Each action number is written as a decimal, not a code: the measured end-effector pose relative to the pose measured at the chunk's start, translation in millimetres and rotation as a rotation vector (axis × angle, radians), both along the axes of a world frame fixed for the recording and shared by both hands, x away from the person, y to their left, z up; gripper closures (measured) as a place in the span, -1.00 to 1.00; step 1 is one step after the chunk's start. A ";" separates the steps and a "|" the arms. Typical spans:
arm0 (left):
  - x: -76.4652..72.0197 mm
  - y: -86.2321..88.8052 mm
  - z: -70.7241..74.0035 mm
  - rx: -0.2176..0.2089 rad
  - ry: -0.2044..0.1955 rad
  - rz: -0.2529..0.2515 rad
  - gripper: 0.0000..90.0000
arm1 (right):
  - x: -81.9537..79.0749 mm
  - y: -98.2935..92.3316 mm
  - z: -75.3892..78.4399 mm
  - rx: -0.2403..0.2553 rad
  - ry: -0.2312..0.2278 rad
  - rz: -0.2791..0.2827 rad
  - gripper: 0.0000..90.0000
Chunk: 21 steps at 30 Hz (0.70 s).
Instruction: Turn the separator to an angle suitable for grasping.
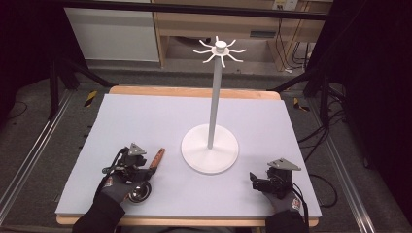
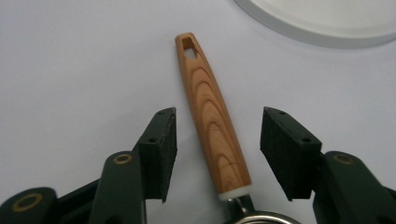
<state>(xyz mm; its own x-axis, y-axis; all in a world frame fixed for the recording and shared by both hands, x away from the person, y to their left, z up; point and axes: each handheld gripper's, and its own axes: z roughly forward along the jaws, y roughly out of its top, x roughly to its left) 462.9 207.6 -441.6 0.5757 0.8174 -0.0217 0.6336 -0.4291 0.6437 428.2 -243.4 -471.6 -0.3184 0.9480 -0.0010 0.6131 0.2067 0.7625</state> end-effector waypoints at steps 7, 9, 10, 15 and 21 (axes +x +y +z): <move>16.6 -10.7 1.9 0.010 -0.016 0.020 -0.15 | -1.4 0.5 1.0 0.010 -0.014 0.004 -0.85; 18.4 -12.1 0.8 0.011 -0.011 0.015 -0.15 | -1.3 0.2 1.5 0.009 -0.019 0.007 -0.85; 20.0 -13.7 -0.5 0.015 -0.011 0.018 -0.16 | -1.8 0.0 2.3 0.012 -0.022 0.009 -0.85; 25.0 -20.2 -8.4 0.048 0.004 0.025 -0.15 | -1.4 0.1 1.8 -0.003 -0.025 0.013 -0.83; 28.4 -23.6 -14.2 0.038 0.018 0.049 0.09 | -0.9 2.8 0.2 -0.002 -0.004 0.023 -0.79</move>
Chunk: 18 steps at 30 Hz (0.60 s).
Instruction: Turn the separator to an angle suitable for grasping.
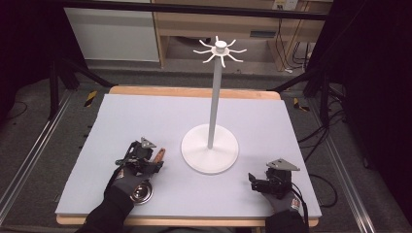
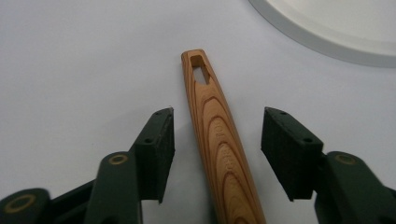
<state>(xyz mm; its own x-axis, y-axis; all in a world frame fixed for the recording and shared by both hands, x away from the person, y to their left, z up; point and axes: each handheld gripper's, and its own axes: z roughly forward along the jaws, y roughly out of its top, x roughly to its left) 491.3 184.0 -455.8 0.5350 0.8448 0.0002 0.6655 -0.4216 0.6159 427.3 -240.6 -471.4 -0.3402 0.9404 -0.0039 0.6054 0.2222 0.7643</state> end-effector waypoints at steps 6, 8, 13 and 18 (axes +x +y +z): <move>2.6 -2.7 -8.5 0.010 0.025 0.014 0.28 | 0.4 0.0 -0.3 -0.003 -0.001 -0.001 -0.79; 2.6 -2.8 -8.0 0.009 0.028 0.020 0.31 | 0.3 0.4 -0.3 -0.001 0.000 0.000 -0.79; 2.3 -3.8 -8.5 0.022 0.020 0.033 0.36 | 0.5 0.2 -0.5 -0.002 0.000 0.001 -0.79; 2.2 -4.4 -8.6 0.025 0.021 0.034 0.37 | 0.6 0.6 -0.7 -0.003 0.003 0.000 -0.79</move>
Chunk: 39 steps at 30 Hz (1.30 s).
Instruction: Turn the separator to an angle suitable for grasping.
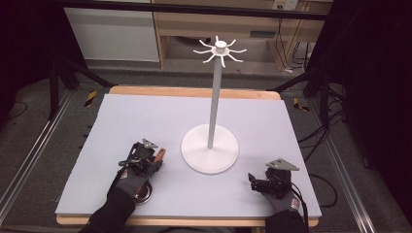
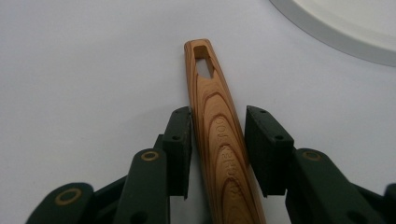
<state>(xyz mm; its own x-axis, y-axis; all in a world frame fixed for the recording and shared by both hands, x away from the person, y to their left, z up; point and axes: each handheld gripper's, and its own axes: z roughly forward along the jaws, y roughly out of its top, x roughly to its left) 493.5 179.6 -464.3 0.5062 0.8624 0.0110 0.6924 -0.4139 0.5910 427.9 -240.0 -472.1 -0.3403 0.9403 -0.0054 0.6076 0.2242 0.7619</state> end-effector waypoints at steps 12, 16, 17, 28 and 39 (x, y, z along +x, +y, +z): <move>-1.2 -1.3 -0.1 0.015 -0.013 -0.019 0.48 | 0.6 0.6 -0.5 0.001 0.010 -0.005 -0.79; -1.1 -0.9 -0.1 0.013 -0.012 -0.020 0.49 | 0.8 0.3 -0.7 0.001 0.008 -0.004 -0.79; -1.0 -0.7 -0.1 0.012 -0.012 -0.021 0.49 | 0.9 0.3 -0.8 0.001 0.010 -0.003 -0.79; 0.3 1.1 0.6 0.006 -0.006 -0.039 0.49 | 1.3 0.0 -0.7 0.001 0.013 0.005 -0.78; -3.2 1.9 5.7 -0.011 -0.022 -0.056 0.49 | 1.2 0.2 -0.8 0.002 0.015 0.007 -0.78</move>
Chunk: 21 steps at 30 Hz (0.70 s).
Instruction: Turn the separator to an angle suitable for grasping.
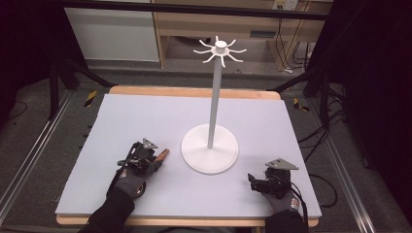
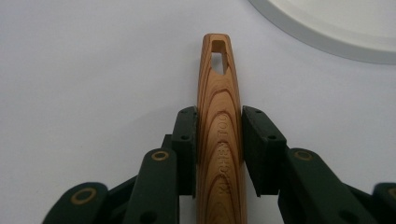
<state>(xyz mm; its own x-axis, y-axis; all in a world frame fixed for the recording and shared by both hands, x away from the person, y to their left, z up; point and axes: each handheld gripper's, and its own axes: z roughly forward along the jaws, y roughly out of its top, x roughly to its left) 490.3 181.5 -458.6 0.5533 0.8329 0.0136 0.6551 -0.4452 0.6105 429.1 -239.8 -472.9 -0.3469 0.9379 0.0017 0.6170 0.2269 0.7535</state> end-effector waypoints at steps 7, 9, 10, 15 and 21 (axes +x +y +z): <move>-4.5 2.8 8.2 -0.020 -0.023 -0.016 0.49 | -0.1 -0.4 0.0 -0.004 -0.004 -0.004 -0.78; -5.2 3.3 9.6 -0.024 -0.022 -0.018 0.49 | -0.1 -0.4 0.0 -0.004 -0.003 -0.004 -0.78; -5.0 3.4 9.8 -0.018 -0.016 -0.022 0.49 | -0.1 -0.4 0.0 -0.005 -0.004 -0.002 -0.78; -1.4 -0.6 -0.2 0.023 0.030 -0.035 0.49 | 0.4 0.2 -0.5 -0.008 -0.001 0.003 -0.78; -0.9 -0.6 -2.8 0.043 0.036 -0.034 0.49 | 0.2 0.1 -0.4 -0.005 0.002 -0.002 -0.78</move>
